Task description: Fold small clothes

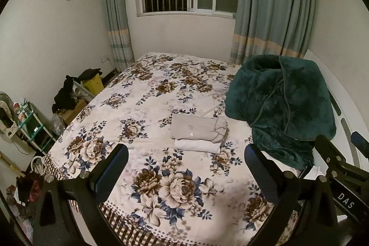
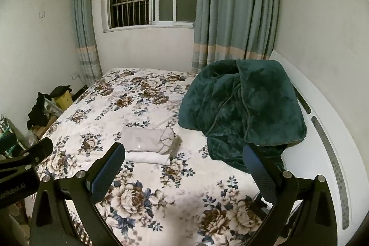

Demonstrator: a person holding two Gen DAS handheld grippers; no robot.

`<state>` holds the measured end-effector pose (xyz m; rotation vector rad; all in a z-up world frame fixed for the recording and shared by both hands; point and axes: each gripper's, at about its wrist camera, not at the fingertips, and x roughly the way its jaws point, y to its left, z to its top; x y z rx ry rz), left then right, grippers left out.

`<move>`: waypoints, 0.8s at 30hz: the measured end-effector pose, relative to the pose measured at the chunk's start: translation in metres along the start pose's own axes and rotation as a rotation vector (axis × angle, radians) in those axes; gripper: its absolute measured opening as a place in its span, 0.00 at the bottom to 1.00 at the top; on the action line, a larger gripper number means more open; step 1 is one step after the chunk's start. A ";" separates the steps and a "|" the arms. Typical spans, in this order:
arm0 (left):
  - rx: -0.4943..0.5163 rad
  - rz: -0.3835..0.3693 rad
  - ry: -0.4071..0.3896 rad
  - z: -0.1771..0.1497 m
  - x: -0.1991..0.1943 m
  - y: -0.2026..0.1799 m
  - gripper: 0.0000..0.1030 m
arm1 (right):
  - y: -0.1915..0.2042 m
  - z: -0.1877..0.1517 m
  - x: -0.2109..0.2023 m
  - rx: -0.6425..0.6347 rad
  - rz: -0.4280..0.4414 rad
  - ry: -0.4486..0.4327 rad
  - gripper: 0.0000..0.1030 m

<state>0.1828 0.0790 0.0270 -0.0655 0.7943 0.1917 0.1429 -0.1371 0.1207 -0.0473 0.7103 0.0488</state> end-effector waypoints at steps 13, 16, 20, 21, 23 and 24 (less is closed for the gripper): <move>-0.004 0.011 -0.005 -0.001 -0.002 -0.001 1.00 | 0.010 0.001 0.002 -0.009 0.005 -0.004 1.00; -0.006 0.009 -0.003 0.000 -0.002 -0.001 1.00 | 0.011 0.001 0.002 -0.011 0.003 -0.007 1.00; -0.008 0.012 -0.004 0.000 -0.003 -0.002 1.00 | 0.014 0.002 0.003 -0.012 0.001 -0.006 1.00; -0.009 0.012 -0.004 0.000 -0.003 -0.003 1.00 | 0.014 0.002 0.003 -0.012 0.001 -0.005 1.00; -0.009 0.012 -0.004 0.000 -0.004 -0.002 1.00 | 0.013 0.001 0.002 -0.009 0.002 -0.006 1.00; -0.010 0.011 -0.004 0.000 -0.004 -0.002 1.00 | 0.013 0.001 0.002 -0.010 0.001 -0.006 1.00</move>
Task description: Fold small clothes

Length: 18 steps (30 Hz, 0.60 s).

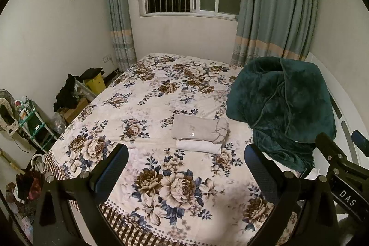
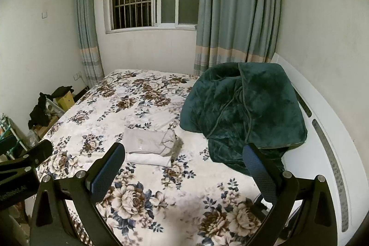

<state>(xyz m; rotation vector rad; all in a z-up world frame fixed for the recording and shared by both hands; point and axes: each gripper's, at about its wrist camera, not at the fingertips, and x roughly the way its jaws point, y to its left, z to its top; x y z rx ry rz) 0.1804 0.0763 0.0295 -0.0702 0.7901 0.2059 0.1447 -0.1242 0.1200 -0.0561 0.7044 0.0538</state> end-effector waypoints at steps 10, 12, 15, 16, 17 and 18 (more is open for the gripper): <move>-0.005 0.009 -0.006 0.001 -0.003 0.000 1.00 | 0.008 0.008 0.000 -0.001 0.001 -0.008 1.00; -0.004 0.007 -0.005 0.001 -0.003 0.000 1.00 | 0.007 0.007 -0.001 0.003 0.001 -0.008 1.00; -0.005 0.010 -0.006 0.001 -0.003 0.000 1.00 | 0.007 0.006 -0.001 0.002 0.001 -0.009 1.00; -0.007 0.009 -0.006 0.001 -0.004 0.001 1.00 | 0.010 0.007 0.000 0.003 0.001 -0.010 1.00; -0.007 0.010 -0.006 0.002 -0.004 0.002 1.00 | 0.008 0.007 -0.001 0.002 0.001 -0.011 1.00; -0.006 0.012 -0.007 0.001 -0.004 0.002 1.00 | 0.007 0.006 -0.001 0.002 0.001 -0.010 1.00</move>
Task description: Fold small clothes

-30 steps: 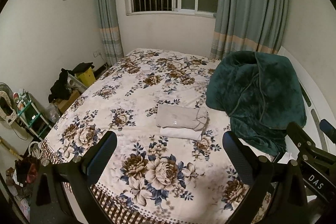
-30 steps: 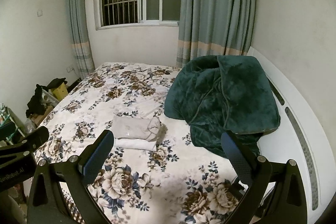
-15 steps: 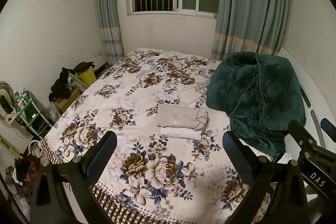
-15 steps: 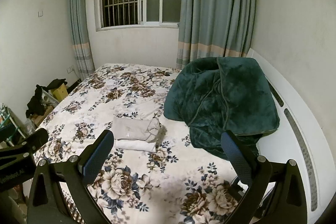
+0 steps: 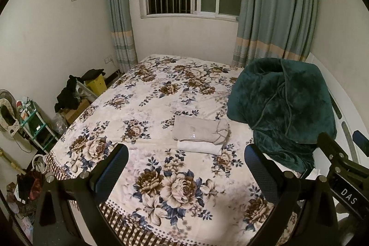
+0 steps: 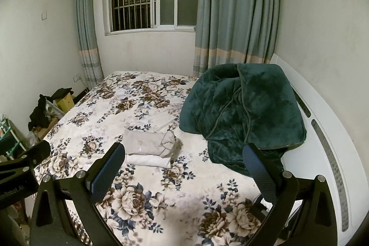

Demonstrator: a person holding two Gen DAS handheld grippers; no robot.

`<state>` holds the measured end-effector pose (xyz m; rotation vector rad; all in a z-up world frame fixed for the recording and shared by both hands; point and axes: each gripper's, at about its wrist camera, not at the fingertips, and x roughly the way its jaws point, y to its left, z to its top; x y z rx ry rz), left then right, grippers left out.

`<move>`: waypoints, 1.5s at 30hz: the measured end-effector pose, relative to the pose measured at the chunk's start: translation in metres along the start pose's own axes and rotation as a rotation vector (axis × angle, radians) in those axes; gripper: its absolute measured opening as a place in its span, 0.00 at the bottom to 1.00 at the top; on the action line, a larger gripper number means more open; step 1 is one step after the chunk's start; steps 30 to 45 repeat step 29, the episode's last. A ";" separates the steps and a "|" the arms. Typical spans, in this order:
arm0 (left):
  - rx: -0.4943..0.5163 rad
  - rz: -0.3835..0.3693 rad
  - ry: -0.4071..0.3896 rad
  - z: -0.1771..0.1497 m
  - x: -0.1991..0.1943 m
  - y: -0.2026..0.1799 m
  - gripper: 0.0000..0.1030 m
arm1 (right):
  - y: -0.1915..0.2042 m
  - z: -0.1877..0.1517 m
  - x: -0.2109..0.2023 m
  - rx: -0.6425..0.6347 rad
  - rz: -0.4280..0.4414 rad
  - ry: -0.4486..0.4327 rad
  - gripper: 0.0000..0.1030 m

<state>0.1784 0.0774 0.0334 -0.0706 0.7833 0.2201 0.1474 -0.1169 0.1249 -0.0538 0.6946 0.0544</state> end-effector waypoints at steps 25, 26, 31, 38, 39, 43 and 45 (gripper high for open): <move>-0.013 0.007 -0.001 0.000 -0.004 0.005 1.00 | 0.000 0.002 -0.002 0.009 -0.006 -0.003 1.00; -0.011 0.007 -0.002 0.000 -0.004 0.006 1.00 | 0.000 0.002 -0.002 0.009 -0.007 -0.003 1.00; -0.012 0.017 -0.012 -0.002 -0.007 0.006 1.00 | 0.000 0.001 -0.002 0.011 -0.007 -0.004 1.00; -0.012 0.017 -0.012 -0.002 -0.007 0.006 1.00 | 0.000 0.001 -0.002 0.011 -0.007 -0.004 1.00; -0.012 0.017 -0.012 -0.002 -0.007 0.006 1.00 | 0.000 0.001 -0.002 0.011 -0.007 -0.004 1.00; -0.012 0.017 -0.012 -0.002 -0.007 0.006 1.00 | 0.000 0.001 -0.002 0.011 -0.007 -0.004 1.00; -0.012 0.017 -0.012 -0.002 -0.007 0.006 1.00 | 0.000 0.001 -0.002 0.011 -0.007 -0.004 1.00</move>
